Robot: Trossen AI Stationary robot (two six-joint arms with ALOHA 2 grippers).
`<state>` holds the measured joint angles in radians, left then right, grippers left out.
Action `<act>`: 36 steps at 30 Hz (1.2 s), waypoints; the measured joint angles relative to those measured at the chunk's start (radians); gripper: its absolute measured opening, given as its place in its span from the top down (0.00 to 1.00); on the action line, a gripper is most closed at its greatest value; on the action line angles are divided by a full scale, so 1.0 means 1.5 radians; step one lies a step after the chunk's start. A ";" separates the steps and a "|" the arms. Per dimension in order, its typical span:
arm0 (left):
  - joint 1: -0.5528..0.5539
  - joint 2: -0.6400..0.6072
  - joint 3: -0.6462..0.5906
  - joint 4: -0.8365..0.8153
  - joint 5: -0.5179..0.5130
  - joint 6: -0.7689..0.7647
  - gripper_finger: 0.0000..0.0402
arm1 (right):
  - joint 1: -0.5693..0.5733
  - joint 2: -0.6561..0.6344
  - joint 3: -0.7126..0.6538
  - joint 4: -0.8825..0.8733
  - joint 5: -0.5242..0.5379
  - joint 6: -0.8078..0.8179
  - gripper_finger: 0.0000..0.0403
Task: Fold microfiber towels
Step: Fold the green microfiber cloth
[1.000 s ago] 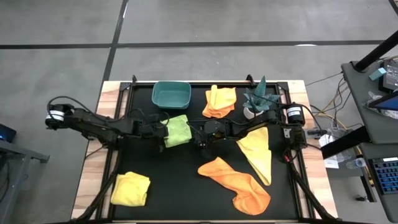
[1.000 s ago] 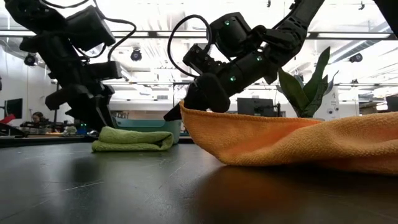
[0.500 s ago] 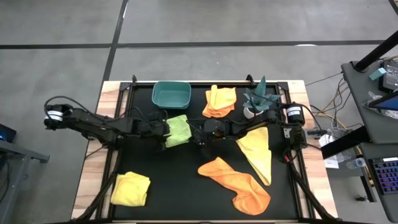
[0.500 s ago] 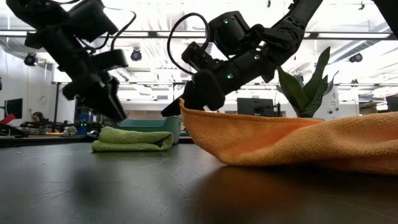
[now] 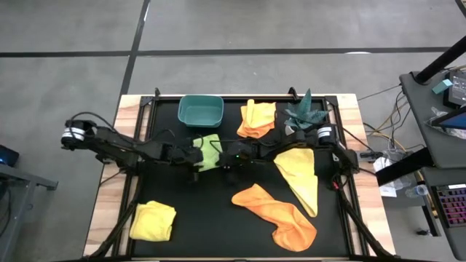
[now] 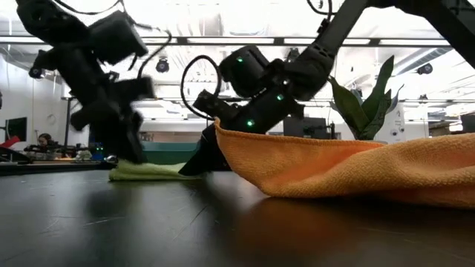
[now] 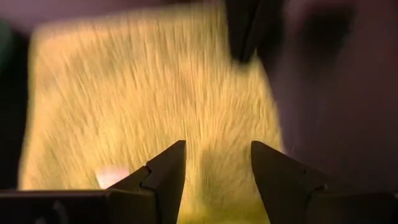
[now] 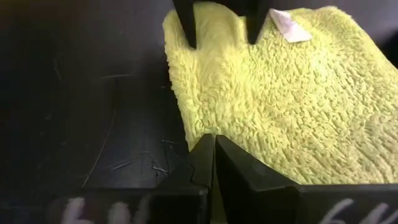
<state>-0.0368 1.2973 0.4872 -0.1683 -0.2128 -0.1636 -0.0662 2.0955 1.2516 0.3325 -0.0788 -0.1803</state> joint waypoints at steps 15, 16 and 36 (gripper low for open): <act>-0.004 -0.021 0.006 -0.134 0.005 -0.020 0.59 | 0.003 -0.024 0.024 -0.116 -0.005 -0.007 0.97; -0.004 -0.031 0.007 -0.152 0.005 -0.019 0.59 | 0.004 -0.031 0.023 -0.123 -0.005 -0.008 0.97; 0.012 -0.088 -0.006 -0.114 -0.161 -0.006 0.59 | -0.025 -0.064 0.052 -0.119 0.017 -0.017 0.97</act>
<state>-0.0182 1.1659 0.4783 -0.3397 -0.4544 -0.1729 -0.1044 1.9995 1.3302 0.1545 -0.0537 -0.2057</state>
